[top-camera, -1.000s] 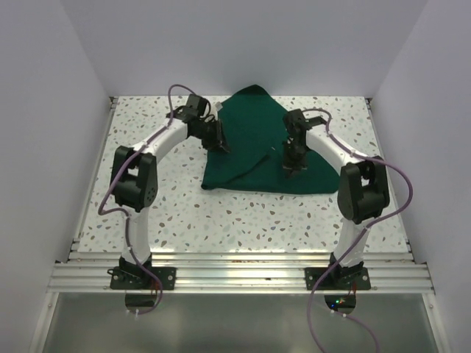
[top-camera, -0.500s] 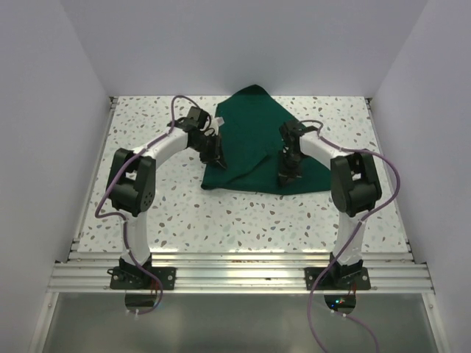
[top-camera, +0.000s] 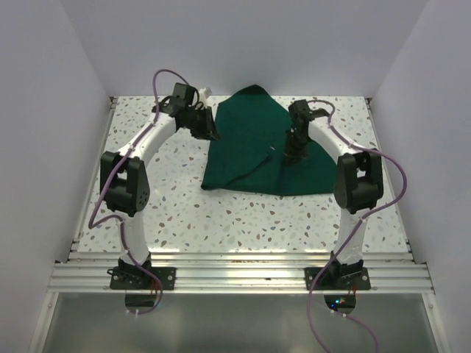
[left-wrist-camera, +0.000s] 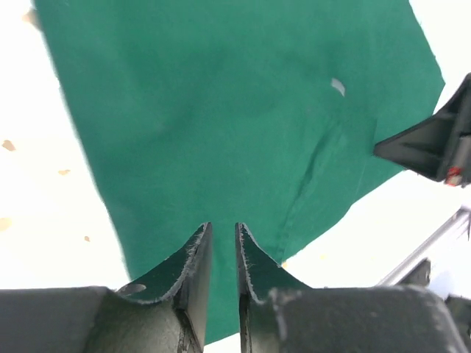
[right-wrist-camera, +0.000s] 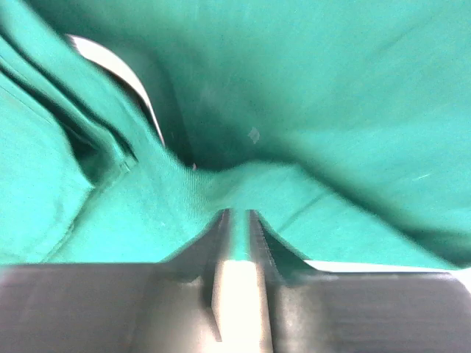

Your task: Prepare the surgical pack

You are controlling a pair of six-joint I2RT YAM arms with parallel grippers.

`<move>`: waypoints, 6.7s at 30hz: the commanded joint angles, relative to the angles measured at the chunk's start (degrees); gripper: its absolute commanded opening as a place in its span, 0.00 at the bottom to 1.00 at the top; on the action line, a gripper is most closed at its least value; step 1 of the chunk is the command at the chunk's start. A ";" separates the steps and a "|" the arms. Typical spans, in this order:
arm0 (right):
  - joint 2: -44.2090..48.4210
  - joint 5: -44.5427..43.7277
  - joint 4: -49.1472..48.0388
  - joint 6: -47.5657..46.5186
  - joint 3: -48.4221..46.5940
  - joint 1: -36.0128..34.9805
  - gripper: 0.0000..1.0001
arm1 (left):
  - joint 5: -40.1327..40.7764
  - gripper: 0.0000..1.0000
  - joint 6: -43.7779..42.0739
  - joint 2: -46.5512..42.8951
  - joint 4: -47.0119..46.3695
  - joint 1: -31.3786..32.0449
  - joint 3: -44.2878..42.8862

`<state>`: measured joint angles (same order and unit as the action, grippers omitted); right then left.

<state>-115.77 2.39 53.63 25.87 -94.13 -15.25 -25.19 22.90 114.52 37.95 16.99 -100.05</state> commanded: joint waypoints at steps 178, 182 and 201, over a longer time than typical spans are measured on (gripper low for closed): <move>-5.00 47.79 -26.12 4.46 7.98 -10.34 0.05 | -13.48 0.11 2.68 9.40 -9.30 -4.95 8.91; -2.28 49.28 -26.47 3.58 10.72 -8.58 0.05 | -13.39 0.11 2.51 9.50 -8.86 -5.39 9.00; -0.06 32.85 -34.90 7.00 5.29 2.59 0.11 | -9.17 0.45 3.20 8.26 -11.57 -8.29 -2.69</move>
<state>-113.89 40.27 24.40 31.59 -82.59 -12.27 -37.01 26.20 124.70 30.17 11.60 -98.65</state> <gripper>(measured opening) 0.103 0.443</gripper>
